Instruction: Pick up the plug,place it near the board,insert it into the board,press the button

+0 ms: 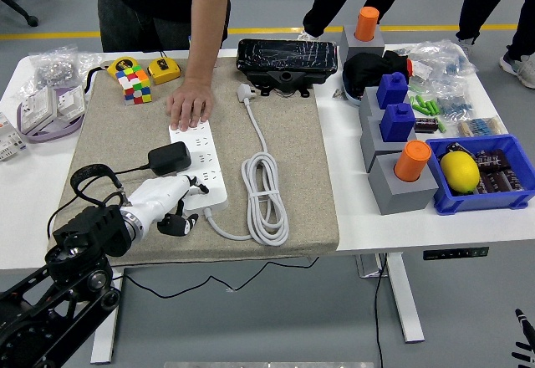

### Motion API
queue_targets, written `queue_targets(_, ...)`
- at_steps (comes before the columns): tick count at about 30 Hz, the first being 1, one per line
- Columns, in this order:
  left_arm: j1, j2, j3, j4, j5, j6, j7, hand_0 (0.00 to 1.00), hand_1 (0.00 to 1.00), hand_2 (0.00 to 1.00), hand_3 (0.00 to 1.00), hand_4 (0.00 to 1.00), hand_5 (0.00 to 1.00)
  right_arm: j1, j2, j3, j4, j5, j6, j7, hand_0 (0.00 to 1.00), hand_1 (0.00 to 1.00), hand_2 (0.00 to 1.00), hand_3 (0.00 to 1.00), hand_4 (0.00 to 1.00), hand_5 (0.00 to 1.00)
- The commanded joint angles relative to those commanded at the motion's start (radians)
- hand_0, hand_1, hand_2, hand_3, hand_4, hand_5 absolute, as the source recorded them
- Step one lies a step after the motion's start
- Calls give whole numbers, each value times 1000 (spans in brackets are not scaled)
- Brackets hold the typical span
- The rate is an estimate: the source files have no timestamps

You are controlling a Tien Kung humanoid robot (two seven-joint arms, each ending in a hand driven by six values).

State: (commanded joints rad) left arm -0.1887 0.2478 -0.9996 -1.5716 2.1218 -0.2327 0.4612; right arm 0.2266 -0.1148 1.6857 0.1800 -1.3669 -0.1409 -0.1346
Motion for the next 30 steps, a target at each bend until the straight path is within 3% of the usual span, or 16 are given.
queue_targets(30,6,7,35,12,-2,-6,-3,146,27,151,729,591,2,-4,0,1,0,0,-2,-1,998,848,755,792,998,998)
